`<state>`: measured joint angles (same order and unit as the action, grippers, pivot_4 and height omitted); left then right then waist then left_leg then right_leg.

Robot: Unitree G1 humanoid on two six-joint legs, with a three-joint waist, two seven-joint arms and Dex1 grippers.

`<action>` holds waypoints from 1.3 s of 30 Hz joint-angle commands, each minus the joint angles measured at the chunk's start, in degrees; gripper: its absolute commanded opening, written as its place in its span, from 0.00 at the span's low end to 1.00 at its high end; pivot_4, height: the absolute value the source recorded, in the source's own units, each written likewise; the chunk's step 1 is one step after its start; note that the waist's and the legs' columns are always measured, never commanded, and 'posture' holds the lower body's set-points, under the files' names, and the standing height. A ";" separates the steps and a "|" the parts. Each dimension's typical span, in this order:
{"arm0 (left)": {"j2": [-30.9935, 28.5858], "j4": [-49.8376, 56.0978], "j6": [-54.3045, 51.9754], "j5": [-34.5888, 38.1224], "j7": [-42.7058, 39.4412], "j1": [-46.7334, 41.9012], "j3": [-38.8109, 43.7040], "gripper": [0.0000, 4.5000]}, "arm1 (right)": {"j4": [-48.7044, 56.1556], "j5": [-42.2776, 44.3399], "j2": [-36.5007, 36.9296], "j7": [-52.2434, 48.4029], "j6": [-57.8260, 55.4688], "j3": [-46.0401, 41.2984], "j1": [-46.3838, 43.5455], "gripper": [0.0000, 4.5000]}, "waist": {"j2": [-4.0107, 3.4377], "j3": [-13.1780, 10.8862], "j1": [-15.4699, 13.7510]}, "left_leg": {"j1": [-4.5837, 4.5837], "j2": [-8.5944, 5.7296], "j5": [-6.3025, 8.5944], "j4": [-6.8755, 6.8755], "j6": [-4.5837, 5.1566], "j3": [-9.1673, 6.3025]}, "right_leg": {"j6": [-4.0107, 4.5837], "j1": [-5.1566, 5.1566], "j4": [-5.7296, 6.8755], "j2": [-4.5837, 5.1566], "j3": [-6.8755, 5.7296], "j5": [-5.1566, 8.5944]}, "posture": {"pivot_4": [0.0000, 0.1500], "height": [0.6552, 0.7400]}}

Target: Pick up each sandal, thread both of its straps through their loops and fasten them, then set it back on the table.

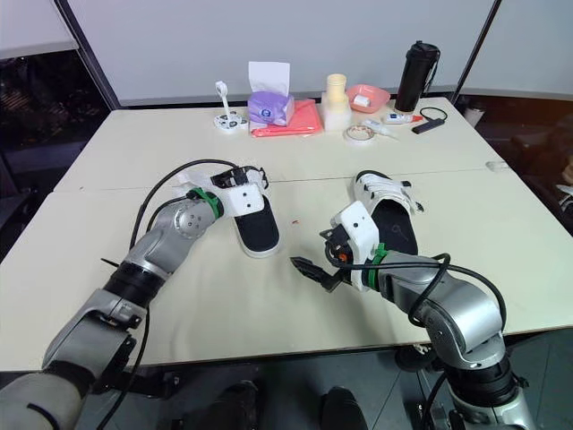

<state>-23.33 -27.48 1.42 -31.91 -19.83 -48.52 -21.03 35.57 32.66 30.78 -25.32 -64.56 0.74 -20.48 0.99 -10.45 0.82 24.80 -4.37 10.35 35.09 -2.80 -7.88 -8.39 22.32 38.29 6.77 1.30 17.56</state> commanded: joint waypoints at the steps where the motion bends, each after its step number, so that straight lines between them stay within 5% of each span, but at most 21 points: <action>1: 0.68 -6.10 1.29 -2.47 4.34 -4.19 -0.98 0.73 | 1.02 0.21 0.50 -0.13 1.00 -0.54 -0.90 1.00 | 0.00 0.00 -0.03 | 0.00 0.00 0.00 0.00 0.00 0.00 | 0.00 0.00 0.00 0.00 0.00 0.00 | 1.00 0.93; 16: 2.05 -33.08 4.28 -3.75 14.92 -14.28 -2.63 0.73 | 2.27 0.48 0.84 0.56 0.56 -1.07 0.19 1.00 | 0.03 -0.02 0.18 | 0.00 -0.01 0.00 0.00 0.00 0.01 | -0.02 0.01 0.01 0.00 -0.01 0.00 | 1.00 0.93; 19: 2.08 -34.78 5.64 -3.66 14.96 -14.19 -2.88 0.54 | 2.34 0.47 0.89 0.66 0.59 -1.09 0.37 1.00 | 0.03 -0.02 0.16 | 0.00 -0.01 0.00 0.00 0.00 0.01 | -0.01 0.01 0.01 0.00 -0.02 0.00 | 1.00 0.93; 24: 2.14 -35.58 7.97 -3.25 14.83 -14.06 -2.91 0.01 | 2.45 0.58 0.76 1.00 0.50 -1.11 0.35 1.00 | 0.01 0.01 -0.22 | 0.00 -0.02 0.00 0.02 0.00 0.00 | -0.02 -0.03 0.01 0.00 -0.02 0.00 | 1.00 0.93; 33: 1.41 -31.23 25.06 1.65 9.63 -14.51 -1.46 0.01 | 2.11 1.08 1.57 0.77 0.61 -3.03 -0.53 1.00 | 0.05 0.00 -0.35 | 0.05 -0.05 0.00 0.04 0.00 -0.03 | -0.03 -0.01 -0.02 0.03 -0.04 -0.01 | 1.00 0.93; 39: -0.70 -31.51 55.66 5.80 -3.98 -17.00 -4.34 0.01 | -0.26 2.47 5.12 -1.65 1.08 -8.57 -2.29 1.00 | 0.07 -0.01 -0.11 | 0.48 -0.04 -0.01 0.08 -0.01 -0.03 | -0.01 0.43 -0.02 0.03 -0.04 -0.02 | 1.00 0.93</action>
<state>-23.20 -60.56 49.52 -29.20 -20.96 -62.76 -25.67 34.77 34.13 35.14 -26.17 -64.56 -5.58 -21.61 1.05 -10.46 0.71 25.30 -4.41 10.34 35.17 -2.81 -7.90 -8.39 22.76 38.27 6.80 1.26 17.53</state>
